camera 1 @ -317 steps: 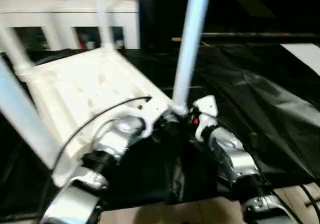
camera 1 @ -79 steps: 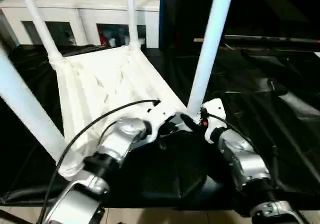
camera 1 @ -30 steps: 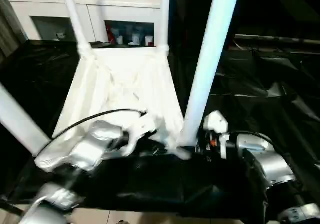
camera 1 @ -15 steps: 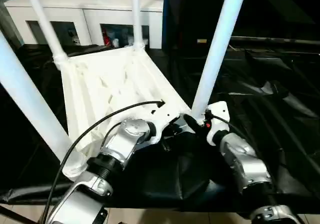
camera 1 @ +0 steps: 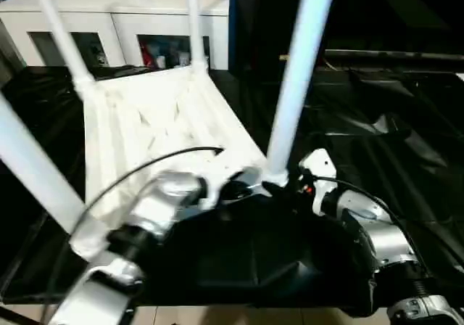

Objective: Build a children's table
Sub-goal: Rotate leg to tighten

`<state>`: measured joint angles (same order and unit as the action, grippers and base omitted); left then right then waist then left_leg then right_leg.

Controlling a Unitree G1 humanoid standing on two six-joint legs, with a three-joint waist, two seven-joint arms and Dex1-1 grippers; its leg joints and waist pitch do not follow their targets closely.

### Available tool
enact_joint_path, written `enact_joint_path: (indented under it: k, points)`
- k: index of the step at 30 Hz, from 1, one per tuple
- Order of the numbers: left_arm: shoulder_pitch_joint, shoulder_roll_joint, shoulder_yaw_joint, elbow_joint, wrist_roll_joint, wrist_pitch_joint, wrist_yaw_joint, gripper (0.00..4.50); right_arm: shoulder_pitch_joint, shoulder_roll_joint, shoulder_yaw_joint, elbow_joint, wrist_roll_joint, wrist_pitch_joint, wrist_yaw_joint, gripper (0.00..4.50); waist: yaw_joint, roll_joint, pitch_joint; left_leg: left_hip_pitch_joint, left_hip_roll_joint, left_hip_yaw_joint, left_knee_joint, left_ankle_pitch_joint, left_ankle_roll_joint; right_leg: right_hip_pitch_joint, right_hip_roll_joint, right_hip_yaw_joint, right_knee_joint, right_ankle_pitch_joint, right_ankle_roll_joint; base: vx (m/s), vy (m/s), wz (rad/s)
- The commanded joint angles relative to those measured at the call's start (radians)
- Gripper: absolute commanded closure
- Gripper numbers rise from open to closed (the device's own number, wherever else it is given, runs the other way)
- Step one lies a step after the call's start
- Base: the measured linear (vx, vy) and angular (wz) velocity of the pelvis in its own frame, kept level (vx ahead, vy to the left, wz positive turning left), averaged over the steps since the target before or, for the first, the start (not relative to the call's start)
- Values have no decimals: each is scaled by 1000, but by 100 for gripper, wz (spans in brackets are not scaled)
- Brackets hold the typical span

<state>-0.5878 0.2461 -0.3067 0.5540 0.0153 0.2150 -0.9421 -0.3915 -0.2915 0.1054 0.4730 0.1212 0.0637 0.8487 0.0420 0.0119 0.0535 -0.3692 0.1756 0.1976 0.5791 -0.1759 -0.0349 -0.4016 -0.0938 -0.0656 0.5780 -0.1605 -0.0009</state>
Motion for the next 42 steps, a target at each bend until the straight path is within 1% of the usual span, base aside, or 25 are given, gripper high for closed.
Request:
enact_joint_path:
  k: [1, 2, 4, 5, 8, 11, 13, 14, 16, 18, 20, 22, 23, 25, 27, 28, 30, 31, 32, 33, 34, 36, 38, 39, 42]
  points:
    - [39, 19, -18, -48, -50, -19, -109, 450, -1, -14, 38, -37, 21, -11, 100, 77, 8, -19, -61, 10, 53, -29, -71, -302, 47, 38, -60, 38, -82, -420, -172, 0, 0, 0]
    - [45, 27, -21, -58, -56, -21, -129, 450, 0, -21, 39, -40, 23, -12, 114, 77, 6, -16, -62, 7, 54, -30, -71, -295, 50, 40, -62, 39, -75, -396, -186, 0, 0, 0]
    - [71, 66, -33, -108, -82, -1, -209, 450, -2, -50, 48, -51, 37, -7, 181, 77, 8, -13, -63, 13, 57, -25, -70, -287, 55, 34, -58, 42, -72, -355, -203, 0, 0, 0]
    - [83, 87, -41, -133, -93, 24, -246, 450, -2, -64, 56, -56, 43, 0, 213, 77, 10, -11, -64, 12, 58, -24, -70, -273, 57, 37, -57, 42, -67, -317, -220, 0, 0, 0]
    - [94, 106, -46, -155, -103, 43, -277, 450, -2, -79, 68, -57, 43, 5, 246, 77, 24, -6, -66, 21, 61, -18, -67, -249, 59, 33, -52, 44, -57, -251, -246, 0, 0, 0]
    - [107, 124, -47, -174, -110, 59, -303, 450, -8, -87, 82, -46, 36, -1, 278, 77, 27, -10, -71, 13, 59, -18, -64, -189, 70, 42, -53, 43, -42, -155, -269, 0, 0, 0]
    - [111, 128, -46, -181, -112, 61, -308, 450, -13, -85, 84, -37, 34, -5, 285, 77, 28, -10, -69, 11, 57, -16, -62, -186, 78, 43, -55, 43, -44, -158, -271, 0, 0, 0]
    - [115, 130, -46, -186, -112, 61, -308, 450, -19, -77, 85, -28, 35, -7, 289, 77, 28, -11, -68, 11, 57, -16, -62, -195, 77, 44, -57, 43, -47, -182, -266, 0, 0, 0]
    - [119, 132, -44, -194, -111, 64, -311, 450, -23, -72, 86, -23, 40, -7, 295, 102, 28, -11, -67, 12, 58, -17, -63, -212, 68, 43, -58, 43, -51, -221, -257, 0, 0, 0]
    - [119, 132, -42, -198, -109, 64, -309, 450, -26, -67, 88, -20, 49, -1, 300, 112, 28, -4, -66, 13, 58, -20, -66, -232, 54, 43, -58, 43, -53, -255, -246, 0, 0, 0]
    - [115, 131, -40, -193, -105, 62, -304, 450, -24, -66, 87, -22, 53, 2, 298, 138, 25, -7, -65, 14, 58, -20, -68, -245, 45, 42, -56, 43, -55, -264, -240, 0, 0, 0]
    - [110, 124, -35, -184, -97, 55, -286, 450, -20, -64, 79, -24, 53, 4, 283, 138, 23, -5, -66, 14, 58, -21, -68, -252, 40, 42, -56, 43, -55, -262, -239, 0, 0, 0]
    - [98, 107, -25, -162, -84, 53, -239, 450, -15, -59, 67, -23, 43, 10, 242, 158, 22, -6, -66, 14, 58, -20, -68, -252, 39, 42, -55, 43, -55, -256, -240, 0, 0, 0]
    - [94, 101, -22, -154, -79, 51, -223, 450, -14, -57, 63, -21, 39, 12, 225, 165, 21, -8, -65, 14, 56, -21, -67, -254, 37, 42, -55, 44, -57, -260, -239, 0, 0, 0]
    - [72, 68, -8, -107, -55, 40, -136, 450, -16, -33, 37, 12, 9, 13, 112, 173, 19, -11, -63, 15, 54, -21, -67, -272, 29, 40, -58, 44, -62, -307, -226, 0, 0, 0]
    - [70, 66, -7, -105, -54, 39, -131, 450, -16, -31, 36, 14, 7, 13, 105, 173, 18, -10, -62, 15, 53, -21, -68, -277, 26, 39, -58, 44, -64, -323, -221, 0, 0, 0]
    - [44, 24, 9, -57, -33, 42, -35, 450, -18, 6, 8, 56, -21, 16, -34, 175, 14, -12, -59, 15, 52, -25, -70, -303, 9, 37, -59, 43, -73, -396, -194, 0, 0, 0]
    - [40, 18, 11, -50, -30, 41, -21, 450, -18, 14, 3, 60, -23, 19, -55, 176, 12, -11, -58, 17, 51, -25, -71, -318, 5, 34, -58, 42, -76, -420, -187, 0, 0, 0]
    - [12, -24, 21, -7, -11, 42, 66, 450, -17, 66, -30, 76, -31, 41, -199, 177, 8, -13, -57, 17, 50, -27, -71, -331, -2, 34, -58, 40, -80, -457, -170, 0, 0, 0]
    - [6, -32, 22, 1, -6, 41, 84, 450, -17, 77, -38, 76, -31, 47, -226, 177, 7, -13, -56, 21, 47, -29, -71, -349, -9, 31, -60, 38, -86, -498, -155, 0, 0, 0]
    - [-13, -64, 27, 29, 8, 39, 148, 450, -14, 118, -57, 74, -29, 63, -314, 178, 3, -14, -56, 18, 46, -30, -71, -349, -10, 33, -59, 37, -88, -511, -146, 0, 0, 0]
    - [-23, -83, 32, 43, 13, 43, 185, 450, -10, 139, -60, 68, -34, 63, -355, 178, 1, -12, -56, 22, 47, -33, -72, -370, -12, 27, -59, 35, -96, -545, -123, 0, 0, 0]
    - [-45, -128, 36, 81, 27, 33, 265, 450, -1, 192, -48, 56, -55, 55, -429, 178, -2, -12, -57, 21, 44, -32, -71, -378, -6, 25, -58, 34, -99, -551, -115, 0, 0, 0]
    - [-46, -134, 34, 83, 28, 27, 270, 450, -1, 206, -44, 52, -50, 52, -425, 178, -1, -7, -58, 22, 46, -34, -72, -379, -6, 23, -59, 35, -99, -543, -116, 0, 0, 0]
    - [-47, -138, 27, 90, 34, 10, 263, 450, -4, 224, -36, 50, -47, 36, -418, 178, -1, -9, -59, 17, 47, -34, -74, -378, 3, 27, -58, 36, -95, -503, -124, 0, 0, 0]
